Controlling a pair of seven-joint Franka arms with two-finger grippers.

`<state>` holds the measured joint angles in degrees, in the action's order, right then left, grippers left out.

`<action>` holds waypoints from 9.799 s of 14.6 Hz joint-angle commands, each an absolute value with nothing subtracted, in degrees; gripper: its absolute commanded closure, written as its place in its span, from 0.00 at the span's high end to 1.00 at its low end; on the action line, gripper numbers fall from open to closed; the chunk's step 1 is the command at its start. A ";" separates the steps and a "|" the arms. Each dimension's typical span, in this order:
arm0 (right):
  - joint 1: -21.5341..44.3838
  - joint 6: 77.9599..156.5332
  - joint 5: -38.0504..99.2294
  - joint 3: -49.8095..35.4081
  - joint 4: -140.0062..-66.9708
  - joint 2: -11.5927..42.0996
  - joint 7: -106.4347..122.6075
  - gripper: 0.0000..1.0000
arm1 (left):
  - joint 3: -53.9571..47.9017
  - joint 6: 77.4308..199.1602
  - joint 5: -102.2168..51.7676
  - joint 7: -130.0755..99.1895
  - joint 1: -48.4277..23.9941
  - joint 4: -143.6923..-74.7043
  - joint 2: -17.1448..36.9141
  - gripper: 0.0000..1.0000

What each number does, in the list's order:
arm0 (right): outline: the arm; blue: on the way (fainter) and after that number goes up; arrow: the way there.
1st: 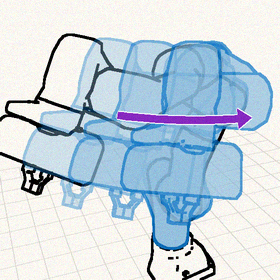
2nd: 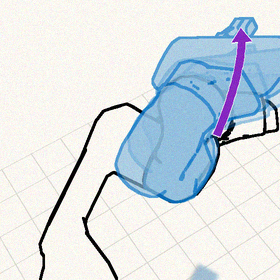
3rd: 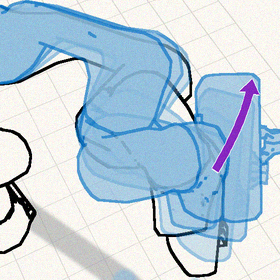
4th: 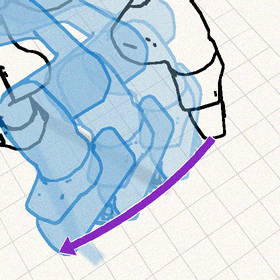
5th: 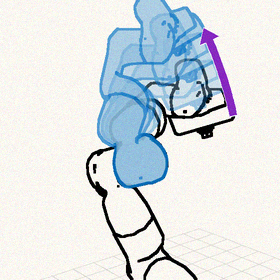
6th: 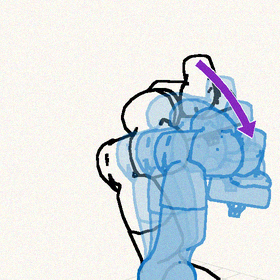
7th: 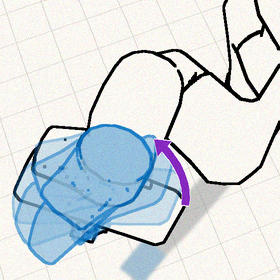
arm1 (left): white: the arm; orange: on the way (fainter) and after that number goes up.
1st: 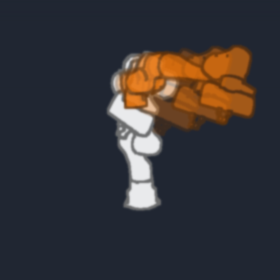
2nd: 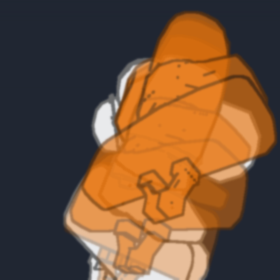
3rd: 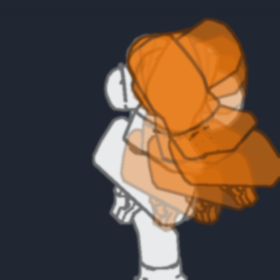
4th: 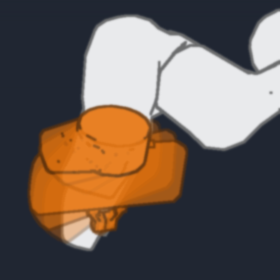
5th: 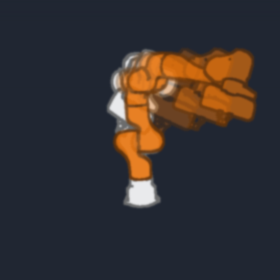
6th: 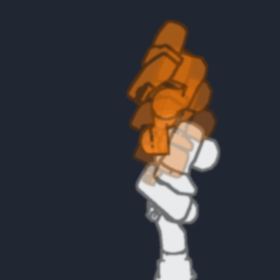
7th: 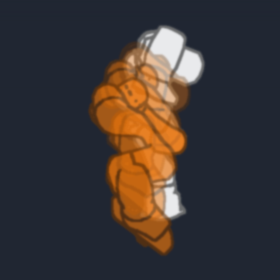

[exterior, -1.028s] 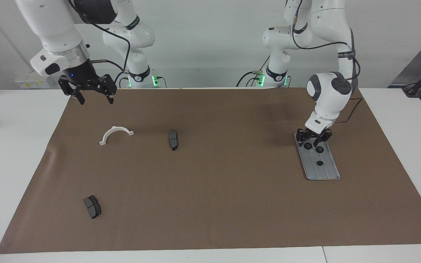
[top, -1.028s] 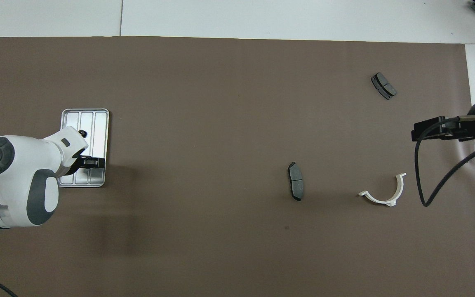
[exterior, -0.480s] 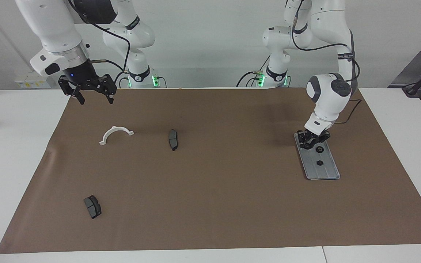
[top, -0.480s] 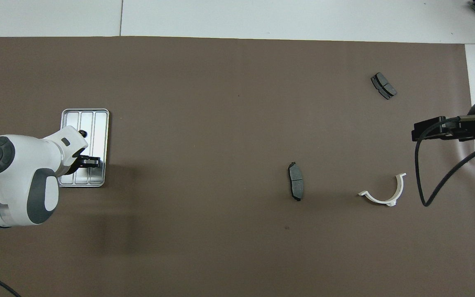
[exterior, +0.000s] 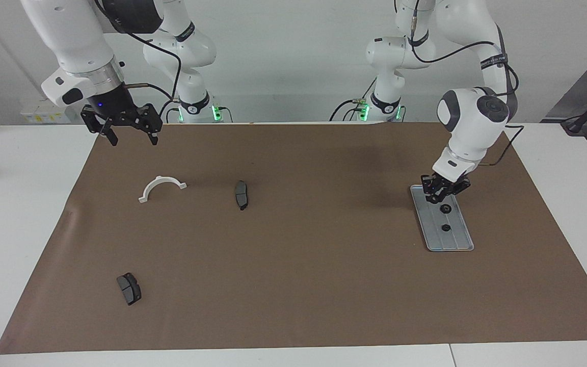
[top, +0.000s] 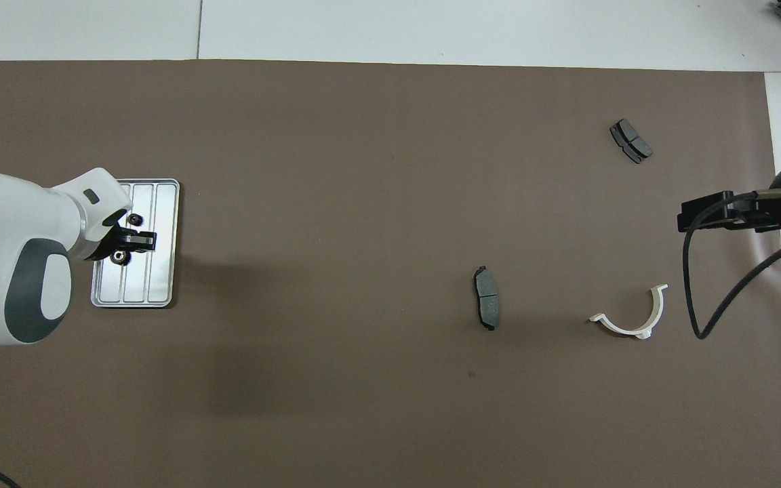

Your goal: Place bearing gear from tray to pile

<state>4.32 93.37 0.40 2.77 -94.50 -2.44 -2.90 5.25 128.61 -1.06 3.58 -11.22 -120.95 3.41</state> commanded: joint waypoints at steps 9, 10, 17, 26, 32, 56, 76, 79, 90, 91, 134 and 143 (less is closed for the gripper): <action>3.43 92.81 1.23 2.55 -94.83 -3.08 -1.50 1.00 | 5.98 128.76 -0.09 -25.82 -37.95 -100.57 22.39 0.00; 3.43 92.81 1.23 2.64 -94.83 -3.08 -1.23 1.00 | 5.98 129.02 -0.17 -27.32 -39.27 -98.89 23.89 0.00; 3.25 95.54 1.32 2.64 -94.66 -2.73 -1.05 1.00 | 5.45 137.27 -2.55 -29.80 -44.38 -95.97 28.39 0.00; 5.45 94.49 2.55 -0.17 -90.89 0.78 -4.38 1.00 | 4.92 147.93 -2.64 -29.88 -45.79 -103.90 27.42 0.87; 6.23 93.34 1.94 -4.12 -84.64 8.52 -10.09 0.84 | 5.80 140.74 -2.37 -29.36 -42.99 -101.86 23.83 1.00; 22.24 123.67 -6.23 -9.49 -84.29 35.51 -35.07 0.68 | 5.54 136.04 -3.07 9.32 -1.05 -123.56 6.59 0.94; 21.88 124.45 -7.38 -11.25 -91.58 34.45 -34.72 0.55 | 5.71 143.88 -5.80 16.34 -0.79 -127.89 9.85 0.00; 21.80 125.16 -7.29 -11.69 -91.58 34.45 -35.07 0.35 | 5.71 143.44 -5.80 16.61 -1.40 -126.83 8.01 0.00; 19.08 123.93 -6.86 -11.34 -87.28 34.98 -30.86 0.00 | 5.18 137.64 -5.01 -1.38 -20.54 -115.69 10.09 0.00; 17.59 123.84 -7.03 -11.34 -87.28 34.81 -29.02 0.00 | 5.19 137.64 -5.01 -3.76 -22.65 -113.66 12.28 0.00; 14.92 126.63 -6.77 -11.51 -95.98 27.42 -30.74 0.73 | 5.98 142.80 -5.01 1.05 -5.98 -113.72 16.43 1.00; 22.15 135.61 -5.71 -11.43 -96.15 31.90 -39.46 0.72 | 5.80 144.76 -5.10 5.01 -3.95 -119.53 16.61 0.66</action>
